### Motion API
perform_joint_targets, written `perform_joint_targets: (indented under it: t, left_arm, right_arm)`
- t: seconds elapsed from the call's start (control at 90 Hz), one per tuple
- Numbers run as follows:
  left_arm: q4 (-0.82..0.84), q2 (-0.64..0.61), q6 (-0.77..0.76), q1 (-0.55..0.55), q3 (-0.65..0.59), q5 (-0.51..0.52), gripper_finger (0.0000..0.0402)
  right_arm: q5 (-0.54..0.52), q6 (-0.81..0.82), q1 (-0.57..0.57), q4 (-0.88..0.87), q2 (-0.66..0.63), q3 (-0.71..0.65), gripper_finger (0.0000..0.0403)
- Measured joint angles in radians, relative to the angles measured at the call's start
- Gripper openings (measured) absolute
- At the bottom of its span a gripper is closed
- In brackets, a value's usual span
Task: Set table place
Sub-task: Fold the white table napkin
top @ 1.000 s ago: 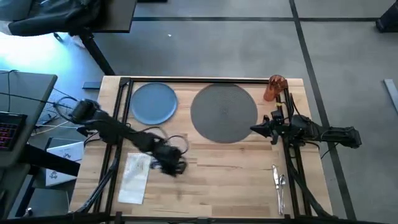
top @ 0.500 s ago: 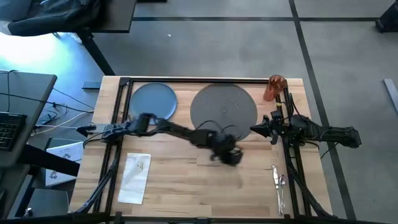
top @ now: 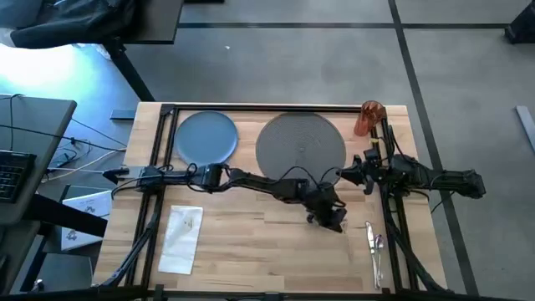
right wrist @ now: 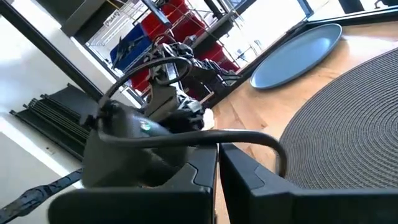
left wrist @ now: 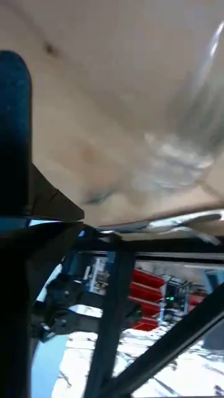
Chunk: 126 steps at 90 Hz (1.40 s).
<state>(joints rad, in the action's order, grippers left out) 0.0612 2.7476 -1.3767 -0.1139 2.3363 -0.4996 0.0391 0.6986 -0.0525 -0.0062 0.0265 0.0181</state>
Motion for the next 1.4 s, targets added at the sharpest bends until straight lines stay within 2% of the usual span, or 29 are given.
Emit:
perform_joint_targets:
  t: [0.156, 0.3, 0.411, 0.478, 0.644, 0.8, 0.967, 1.078, 1.178, 1.244, 1.333, 1.4]
  left_arm:
    - [0.008, 0.0, 0.035, -0.006, 0.0, -0.018, 0.0006]
    - [0.016, -0.02, 0.1, 0.001, 0.008, -0.109, 0.0031]
    - [0.138, -0.096, 0.19, 0.008, 0.011, -0.153, 0.0044]
    - [0.295, -0.158, 0.262, 0.01, 0.013, -0.105, 0.0046]
    - [0.81, -0.305, 0.464, 0.024, 0.013, 0.105, 0.0045]
    - [1.078, -0.366, 0.524, 0.094, 0.003, 0.192, 0.0021]
    - [1.236, -0.42, 0.542, 0.148, 0.0, 0.278, 0.0003]
    - [1.367, -0.49, 0.548, 0.157, 0.002, 0.273, 0.0003]
    - [1.494, -0.523, 0.56, 0.147, 0.001, 0.275, 0.0001]
    - [1.507, -0.549, 0.559, 0.126, -0.012, 0.295, 0.0]
    - [1.498, -0.62, 0.516, 0.104, -0.09, 0.249, 0.0]
    - [1.507, -0.674, 0.486, 0.086, -0.175, 0.252, 0.0]
  right_arm:
    - [0.0, 0.0, 0.0, 0.0, 0.0, 0.0, 0.0]
    - [-0.001, 0.0, 0.0, 0.0, 0.0, 0.0, 0.0]
    - [-0.002, 0.0, 0.0, 0.0, 0.0, 0.0, 0.0]
    - [-0.002, 0.0, 0.0, 0.0, 0.0, 0.0, 0.0]
    - [-0.002, 0.0, 0.0, 0.0, 0.0, 0.0, 0.0]
    - [-0.048, -0.048, 0.0, 0.003, 0.001, 0.0, 0.0]
    - [-0.081, -0.052, 0.0, 0.005, 0.002, 0.0, 0.0]
    - [-0.081, -0.037, 0.0, 0.005, 0.001, 0.0, 0.0]
    - [-0.081, 0.061, 0.0, 0.006, 0.001, 0.0, 0.0]
    - [-0.085, 0.157, 0.0, 0.01, 0.0, 0.0, 0.0]
    - [-0.09, 0.27, 0.0, 0.009, 0.0, 0.0, 0.0]
    - [-0.092, 0.333, 0.0, 0.012, 0.0, 0.0, 0.0]
